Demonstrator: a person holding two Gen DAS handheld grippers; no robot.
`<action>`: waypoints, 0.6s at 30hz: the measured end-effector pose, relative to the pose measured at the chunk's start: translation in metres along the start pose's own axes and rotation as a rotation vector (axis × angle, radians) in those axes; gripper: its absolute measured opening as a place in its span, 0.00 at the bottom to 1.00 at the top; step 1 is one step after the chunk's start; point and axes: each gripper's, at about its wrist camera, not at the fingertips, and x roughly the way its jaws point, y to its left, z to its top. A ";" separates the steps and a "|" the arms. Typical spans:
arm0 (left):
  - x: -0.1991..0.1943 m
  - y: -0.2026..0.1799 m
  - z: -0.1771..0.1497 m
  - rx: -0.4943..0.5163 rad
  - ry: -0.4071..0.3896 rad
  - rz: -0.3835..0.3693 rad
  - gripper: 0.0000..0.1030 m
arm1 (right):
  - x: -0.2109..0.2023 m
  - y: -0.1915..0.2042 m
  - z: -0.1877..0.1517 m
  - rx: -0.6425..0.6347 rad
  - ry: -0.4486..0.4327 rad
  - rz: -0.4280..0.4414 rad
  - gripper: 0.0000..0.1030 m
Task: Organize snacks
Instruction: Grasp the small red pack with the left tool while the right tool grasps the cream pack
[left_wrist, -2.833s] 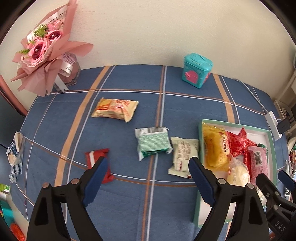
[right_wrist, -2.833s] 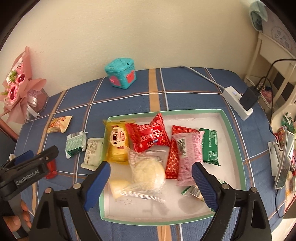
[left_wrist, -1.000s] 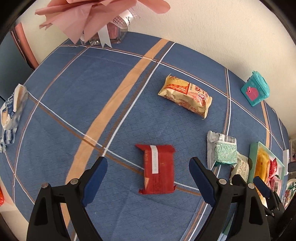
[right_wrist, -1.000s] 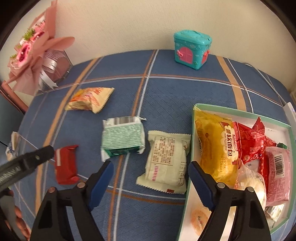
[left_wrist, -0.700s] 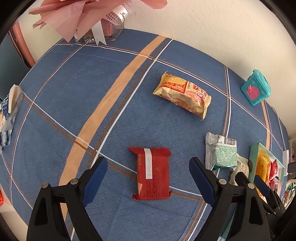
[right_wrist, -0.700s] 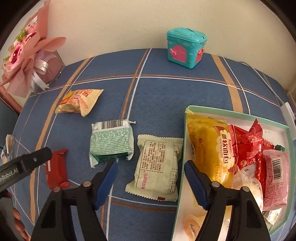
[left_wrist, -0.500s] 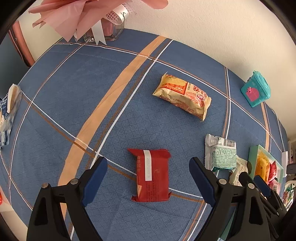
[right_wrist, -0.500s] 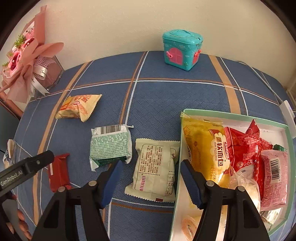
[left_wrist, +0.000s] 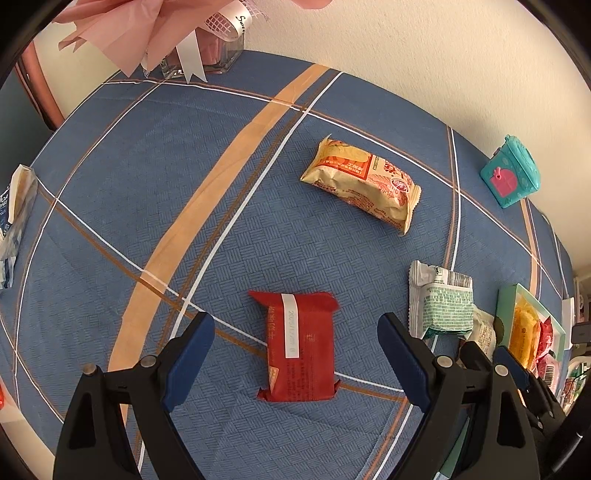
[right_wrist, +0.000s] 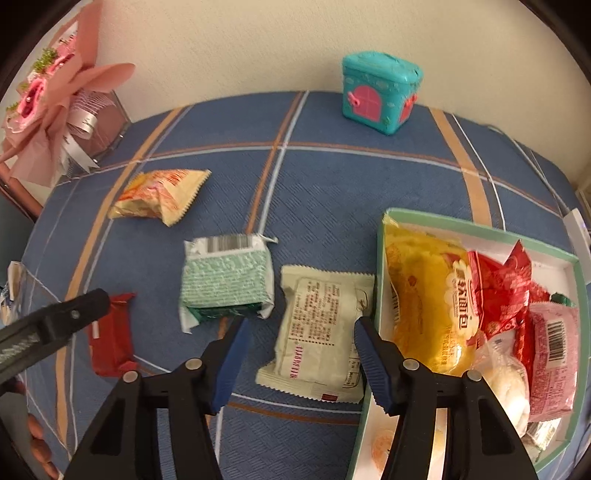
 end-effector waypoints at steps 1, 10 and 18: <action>0.000 0.000 0.000 0.000 0.000 0.000 0.88 | 0.001 -0.001 0.000 -0.001 -0.002 -0.006 0.59; 0.004 0.001 -0.001 -0.001 0.009 0.005 0.88 | 0.005 0.006 0.002 -0.038 -0.040 -0.073 0.59; 0.004 0.001 -0.001 0.001 0.008 0.010 0.88 | 0.010 0.012 0.004 -0.083 -0.057 -0.115 0.59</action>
